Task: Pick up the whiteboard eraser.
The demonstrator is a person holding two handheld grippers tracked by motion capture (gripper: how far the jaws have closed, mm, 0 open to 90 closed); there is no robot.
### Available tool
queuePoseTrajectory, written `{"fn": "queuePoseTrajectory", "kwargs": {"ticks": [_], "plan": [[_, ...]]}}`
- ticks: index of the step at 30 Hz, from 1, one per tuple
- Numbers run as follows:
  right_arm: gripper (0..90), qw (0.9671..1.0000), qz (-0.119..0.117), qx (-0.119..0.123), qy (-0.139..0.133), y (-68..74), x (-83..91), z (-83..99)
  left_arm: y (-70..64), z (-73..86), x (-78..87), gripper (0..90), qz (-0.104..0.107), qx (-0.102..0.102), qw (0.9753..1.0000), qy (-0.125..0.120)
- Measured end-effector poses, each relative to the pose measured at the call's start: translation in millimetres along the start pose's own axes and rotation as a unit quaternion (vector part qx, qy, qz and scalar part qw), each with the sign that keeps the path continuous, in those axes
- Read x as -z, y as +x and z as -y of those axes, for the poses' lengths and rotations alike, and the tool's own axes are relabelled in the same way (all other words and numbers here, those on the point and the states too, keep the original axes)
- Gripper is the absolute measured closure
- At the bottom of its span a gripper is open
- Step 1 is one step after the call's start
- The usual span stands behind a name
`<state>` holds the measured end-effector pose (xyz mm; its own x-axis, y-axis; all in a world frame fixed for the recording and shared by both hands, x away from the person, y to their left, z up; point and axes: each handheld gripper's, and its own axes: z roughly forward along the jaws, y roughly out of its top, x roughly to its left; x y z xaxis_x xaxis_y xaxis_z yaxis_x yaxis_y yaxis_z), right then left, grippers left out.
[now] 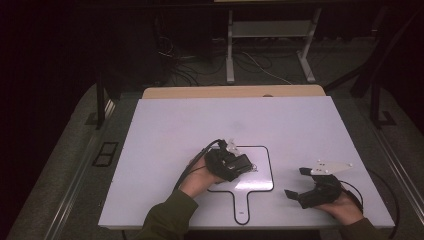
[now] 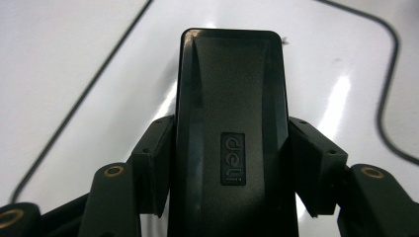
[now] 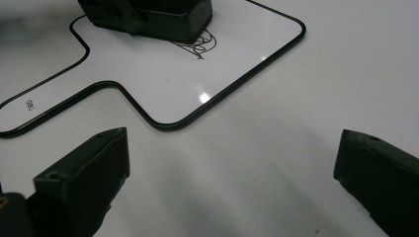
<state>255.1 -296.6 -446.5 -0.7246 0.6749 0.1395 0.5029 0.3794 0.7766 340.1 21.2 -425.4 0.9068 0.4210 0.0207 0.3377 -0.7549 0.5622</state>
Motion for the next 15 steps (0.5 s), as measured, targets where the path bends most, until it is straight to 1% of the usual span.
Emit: {"fn": "queuePoseTrajectory", "kwargs": {"ticks": [2,4,5,8,9,11,14,15], "plan": [[0.0,1.0,0.0,0.0,0.0,0.0,0.0,0.0,3.8,2.0,1.2,39.3,-0.005,0.006,1.0,0.0],[0.0,1.0,0.0,0.0,0.0,0.0,0.0,0.0,8.1,3.7,3.3,39.3,-0.011,0.008,0.9999,0.005],[0.0,1.0,0.0,0.0,0.0,-0.2,0.1,0.0,10.6,4.8,3.8,39.3,-0.014,0.008,0.9999,0.003],[0.0,1.0,0.0,0.0,0.0,-0.2,0.1,0.1,18.2,9.4,6.2,39.3,-0.021,0.025,0.9995,0.001],[0.0,1.0,0.0,0.0,0.0,-0.2,0.1,0.1,18.2,9.4,6.2,39.3,-0.021,0.025,0.9995,0.001],[0.0,1.0,0.0,0.0,0.0,-0.2,0.1,0.1,23.6,11.8,8.7,39.3,-0.025,0.025,0.9994,0.008],[0.0,1.0,0.0,-0.001,0.0,-0.3,0.1,0.1,28.4,15.3,9.7,39.3,-0.03,0.04,0.9988,0.0],[0.0,1.0,0.0,-0.001,0.0,-0.3,0.1,0.2,31.0,16.2,10.8,39.3,-0.032,0.038,0.9988,0.003]]}}
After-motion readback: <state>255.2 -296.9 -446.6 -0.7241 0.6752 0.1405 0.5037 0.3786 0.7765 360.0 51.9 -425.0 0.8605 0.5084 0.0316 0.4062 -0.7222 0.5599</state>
